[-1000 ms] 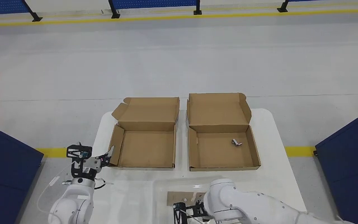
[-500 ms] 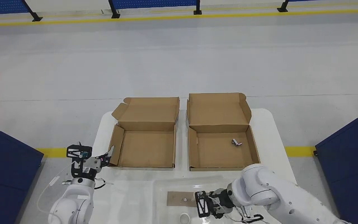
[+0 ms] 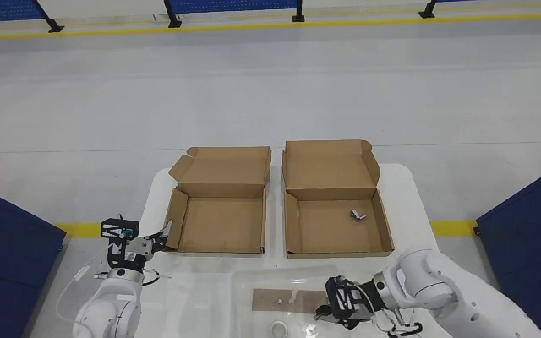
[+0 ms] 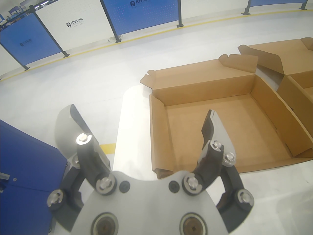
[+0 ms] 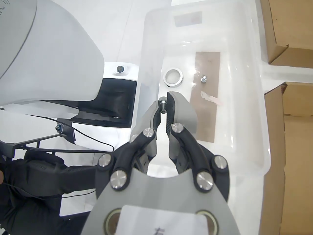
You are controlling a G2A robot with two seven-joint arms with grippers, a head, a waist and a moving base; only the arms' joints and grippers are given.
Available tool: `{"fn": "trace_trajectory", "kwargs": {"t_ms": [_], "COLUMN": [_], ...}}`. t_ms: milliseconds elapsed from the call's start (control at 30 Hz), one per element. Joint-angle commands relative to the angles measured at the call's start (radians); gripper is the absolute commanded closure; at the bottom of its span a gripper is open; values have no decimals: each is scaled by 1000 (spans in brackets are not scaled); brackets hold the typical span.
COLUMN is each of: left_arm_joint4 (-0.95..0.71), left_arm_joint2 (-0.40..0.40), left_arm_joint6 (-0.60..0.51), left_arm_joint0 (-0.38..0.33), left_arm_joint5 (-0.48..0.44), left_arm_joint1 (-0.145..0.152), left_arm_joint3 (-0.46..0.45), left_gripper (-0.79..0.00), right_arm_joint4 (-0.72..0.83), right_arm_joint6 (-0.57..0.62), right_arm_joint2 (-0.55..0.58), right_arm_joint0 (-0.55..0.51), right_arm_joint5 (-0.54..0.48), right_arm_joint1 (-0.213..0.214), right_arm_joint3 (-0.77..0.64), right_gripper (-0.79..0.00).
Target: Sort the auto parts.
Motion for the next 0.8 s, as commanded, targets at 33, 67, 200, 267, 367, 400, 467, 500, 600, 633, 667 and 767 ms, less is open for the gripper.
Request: {"fn": "trace_trajectory", "kwargs": {"t_ms": [33,67,200,267,367,400,467,500,600,633,667,767], "left_arm_joint4": [0,0,0,0,0,0,0,0,0,0,0,0], "left_arm_joint2": [0,0,0,0,0,0,0,0,0,0,0,0], "left_arm_joint6": [0,0,0,0,0,0,0,0,0,0,0,0], "left_arm_joint0": [0,0,0,0,0,0,0,0,0,0,0,0], "left_arm_joint5": [0,0,0,0,0,0,0,0,0,0,0,0], "left_arm_joint1": [0,0,0,0,0,0,0,0,0,0,0,0], "left_arm_joint3": [0,0,0,0,0,0,0,0,0,0,0,0], "left_gripper": [-785,-785,-785,-785,-785,-785,-785,-785,-785,-785,-785,-785], "right_arm_joint4": [-24,-14,146,248,411,464,578,578,578,578,578,578], "right_arm_joint6": [7,-4,-66,-69,-48,-36,-13,-13,-13,-13,-13,-13], "right_arm_joint2": [-6,-20,-56,-75,-100,-103,-107,-107,-107,-107,-107,-107], "right_arm_joint0": [-3,-8,17,36,66,78,92,92,92,92,92,92], "right_arm_joint5": [17,1,0,0,0,0,0,0,0,0,0,0], "right_arm_joint1": [-1,-3,9,26,53,61,74,74,74,74,74,74], "right_arm_joint3": [-8,-17,-16,-16,-26,-26,-33,-33,-33,-33,-33,-33], "right_gripper": [0,0,0,0,0,0,0,0,0,0,0,0]}}
